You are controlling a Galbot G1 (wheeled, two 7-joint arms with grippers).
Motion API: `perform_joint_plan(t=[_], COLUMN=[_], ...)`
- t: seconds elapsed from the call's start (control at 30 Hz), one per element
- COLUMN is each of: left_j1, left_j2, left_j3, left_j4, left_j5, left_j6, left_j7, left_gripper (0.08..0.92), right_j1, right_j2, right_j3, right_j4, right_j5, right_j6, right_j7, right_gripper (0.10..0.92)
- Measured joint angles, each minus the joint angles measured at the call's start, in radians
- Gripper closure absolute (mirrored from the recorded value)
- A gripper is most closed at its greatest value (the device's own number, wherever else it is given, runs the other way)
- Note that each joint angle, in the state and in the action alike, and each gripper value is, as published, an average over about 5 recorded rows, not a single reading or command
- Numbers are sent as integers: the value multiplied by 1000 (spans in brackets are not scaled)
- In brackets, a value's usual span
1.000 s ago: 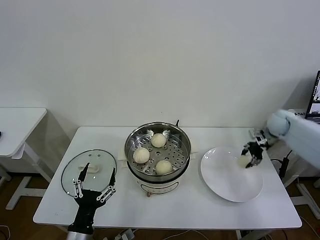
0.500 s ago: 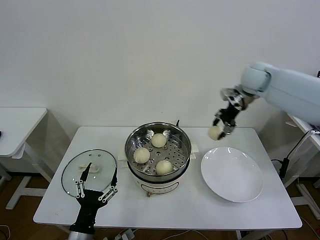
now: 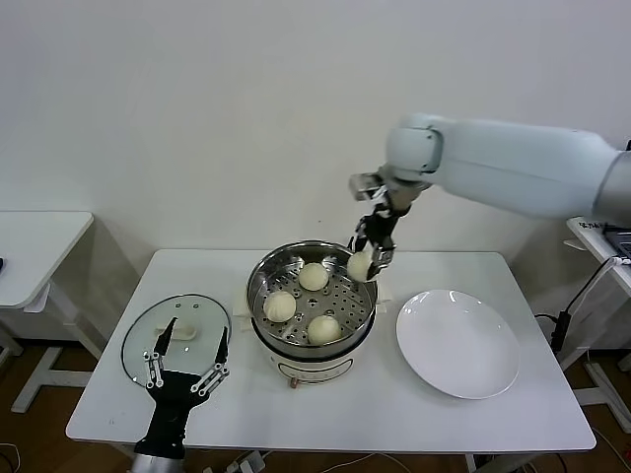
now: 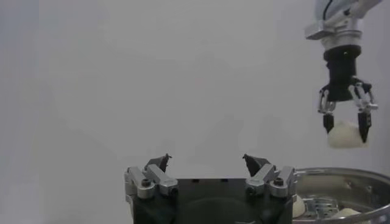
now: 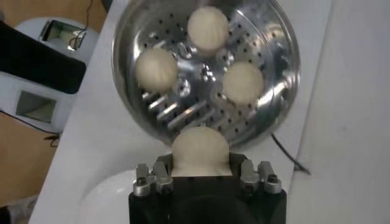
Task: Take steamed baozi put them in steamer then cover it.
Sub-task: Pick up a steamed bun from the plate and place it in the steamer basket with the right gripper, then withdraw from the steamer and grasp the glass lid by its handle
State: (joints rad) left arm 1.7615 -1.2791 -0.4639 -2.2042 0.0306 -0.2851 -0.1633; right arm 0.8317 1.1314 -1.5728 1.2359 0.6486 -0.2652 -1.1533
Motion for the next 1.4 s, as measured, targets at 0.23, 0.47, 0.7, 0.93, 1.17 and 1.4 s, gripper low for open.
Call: perform_joint_plan(t=[0.23,0.47,0.7,0.93,1.17,1.4], left_j1=[0,2,4,4,3,1], left_j2=[-2,-1,-2,-3,-2,-4], left_j3=[-6,-16,-19,-21,-25,-23], left_j4=[-3,-2,1,2,4,5], left_j5=[-4,-6,-6,-6,-6,-6], left_j6=[-1,-2,-4,-5,-5,-4], left_j7=[-3,-6,-7,-11,-13,-16], left_gripper=[177,177,177,177,177,177], right_j1=[-54,-108,-146,-167,-181,-186], right_j2=[66,107,126,129,128,115], right_j3=[-6,-5,-8,-9,-6,12], right_j4=[-25,-58,-86,-101,-106,-97], right_j5=[-11,-34,-67,-96,-119,-133], right_j6=[-12,-14,-17,-18,-18,-14], right_j7=[32,46,47,45,50,54], right_gripper=[389,389,388,358,239,211])
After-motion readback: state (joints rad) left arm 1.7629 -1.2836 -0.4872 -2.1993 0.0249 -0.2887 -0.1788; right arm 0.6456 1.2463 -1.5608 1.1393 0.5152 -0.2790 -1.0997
